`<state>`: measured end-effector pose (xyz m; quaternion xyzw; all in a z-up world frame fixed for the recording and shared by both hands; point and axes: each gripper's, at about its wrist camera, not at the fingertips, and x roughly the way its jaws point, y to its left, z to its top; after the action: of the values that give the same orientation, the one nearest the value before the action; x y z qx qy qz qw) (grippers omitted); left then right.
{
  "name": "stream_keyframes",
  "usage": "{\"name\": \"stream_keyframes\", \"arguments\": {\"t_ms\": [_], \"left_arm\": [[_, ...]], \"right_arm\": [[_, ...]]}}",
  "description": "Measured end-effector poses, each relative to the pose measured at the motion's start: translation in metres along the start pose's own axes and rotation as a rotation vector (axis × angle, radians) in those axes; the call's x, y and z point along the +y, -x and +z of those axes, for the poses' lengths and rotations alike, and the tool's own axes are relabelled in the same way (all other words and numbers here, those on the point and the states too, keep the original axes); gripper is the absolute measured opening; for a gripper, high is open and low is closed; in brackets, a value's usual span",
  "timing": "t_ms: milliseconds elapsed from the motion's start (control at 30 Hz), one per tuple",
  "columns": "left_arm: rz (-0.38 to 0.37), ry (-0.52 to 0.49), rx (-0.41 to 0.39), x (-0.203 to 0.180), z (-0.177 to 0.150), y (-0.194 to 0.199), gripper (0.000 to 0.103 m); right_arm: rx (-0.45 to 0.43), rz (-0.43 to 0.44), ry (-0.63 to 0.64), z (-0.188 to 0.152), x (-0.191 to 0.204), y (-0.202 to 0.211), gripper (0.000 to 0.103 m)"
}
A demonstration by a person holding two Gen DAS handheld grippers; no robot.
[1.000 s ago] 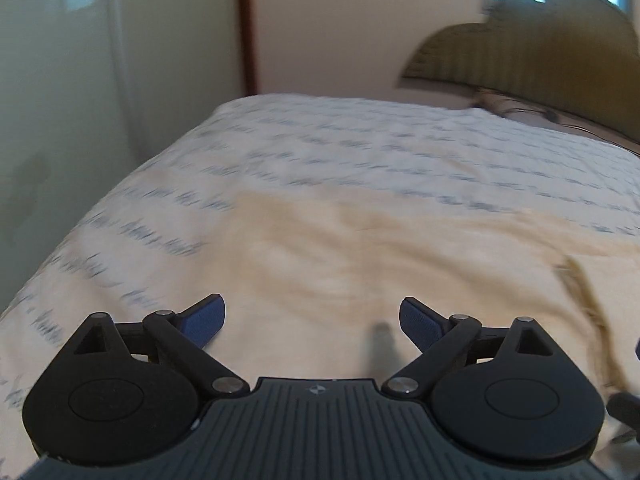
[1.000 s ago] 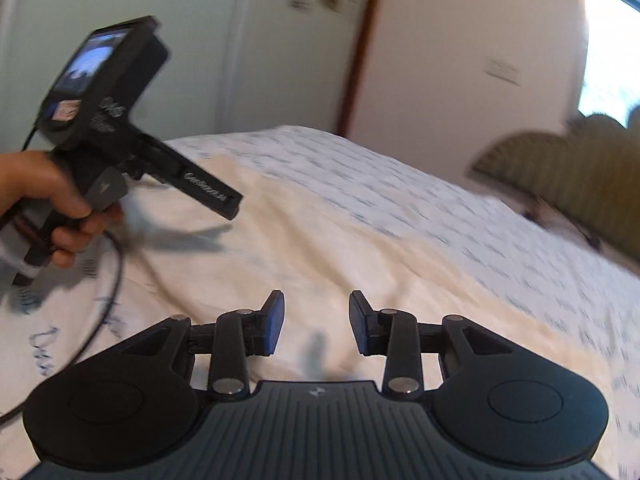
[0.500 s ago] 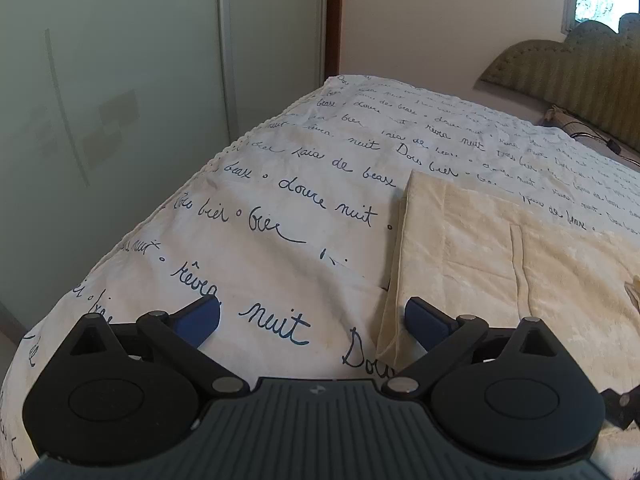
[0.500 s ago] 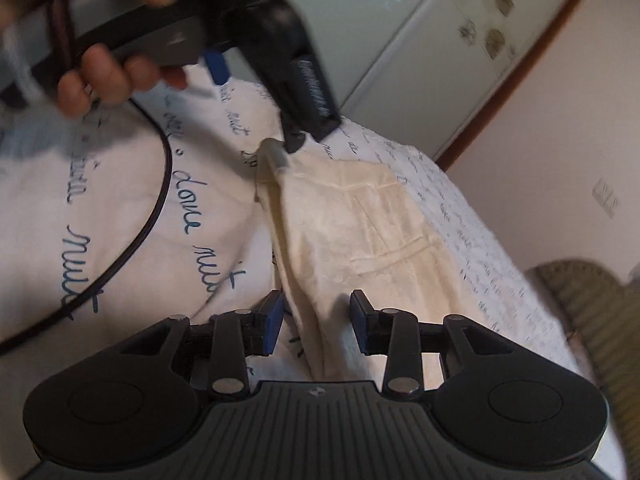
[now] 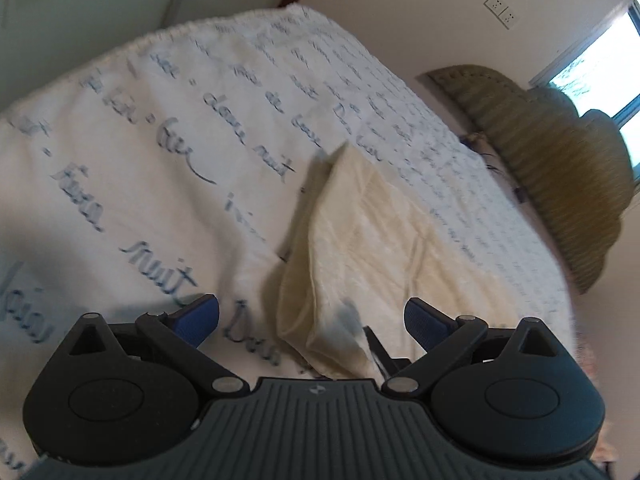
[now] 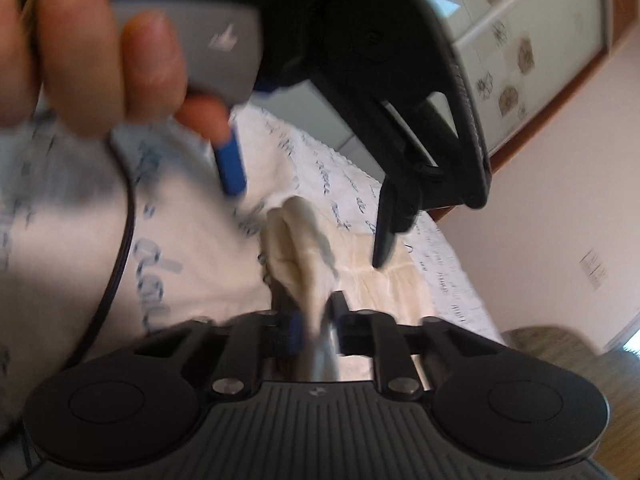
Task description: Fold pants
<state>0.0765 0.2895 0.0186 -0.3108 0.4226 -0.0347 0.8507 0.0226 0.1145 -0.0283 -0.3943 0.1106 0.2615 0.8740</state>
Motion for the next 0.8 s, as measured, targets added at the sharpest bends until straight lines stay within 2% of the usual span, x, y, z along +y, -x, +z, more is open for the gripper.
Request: {"name": "stream_keyframes", "arguments": {"t_ms": [167,267,333,367,400,433,467,500,533,567,600,667,733,800], "left_arm": [[-0.120,0.088,0.050,0.002,0.016,-0.022,0.100],[-0.221,0.165,0.086,0.002,0.023,-0.040,0.099],[-0.279,0.255,0.125,0.005,0.025,-0.055,0.093],[-0.302,0.295,0.133,0.007,0.025,-0.061,0.083],[-0.321,0.323,0.138,0.009,0.026,-0.068,0.067],[-0.317,0.336,0.145,0.010,0.026,-0.073,0.055],[-0.279,0.343,0.151,0.011,0.026,-0.077,0.036],[-0.245,0.336,0.146,0.011,0.027,-0.079,0.025],[-0.234,0.323,0.134,0.011,0.027,-0.080,0.025],[-0.227,0.311,0.124,0.010,0.026,-0.081,0.018],[-0.216,0.297,0.114,0.010,0.025,-0.080,0.015],[-0.200,0.267,0.086,0.006,0.022,-0.077,0.014],[-0.155,0.207,0.040,-0.005,0.020,-0.072,0.014],[-0.097,0.116,-0.018,-0.024,0.016,-0.063,0.014]], "right_arm": [[-0.059,0.069,-0.232,-0.003,-0.045,0.018,0.009],[-0.083,0.064,-0.259,0.000,-0.053,0.030,0.009],[-0.088,0.065,-0.251,0.001,-0.054,0.034,0.009],[-0.087,0.065,-0.246,0.001,-0.053,0.033,0.009],[-0.084,0.067,-0.243,-0.001,-0.052,0.033,0.009],[-0.080,0.067,-0.242,-0.002,-0.051,0.032,0.009],[-0.073,0.068,-0.242,-0.002,-0.049,0.035,0.009],[-0.065,0.074,-0.242,-0.004,-0.048,0.035,0.009],[-0.067,0.098,-0.247,-0.007,-0.049,0.044,0.009],[-0.088,0.136,-0.263,-0.007,-0.052,0.055,0.009],[-0.121,0.180,-0.294,-0.011,-0.060,0.064,0.009],[-0.158,0.228,-0.406,-0.018,-0.082,0.076,0.009],[-0.137,0.197,-0.510,-0.029,-0.106,0.075,0.009],[-0.044,0.141,-0.563,-0.043,-0.118,0.059,0.010]]}}
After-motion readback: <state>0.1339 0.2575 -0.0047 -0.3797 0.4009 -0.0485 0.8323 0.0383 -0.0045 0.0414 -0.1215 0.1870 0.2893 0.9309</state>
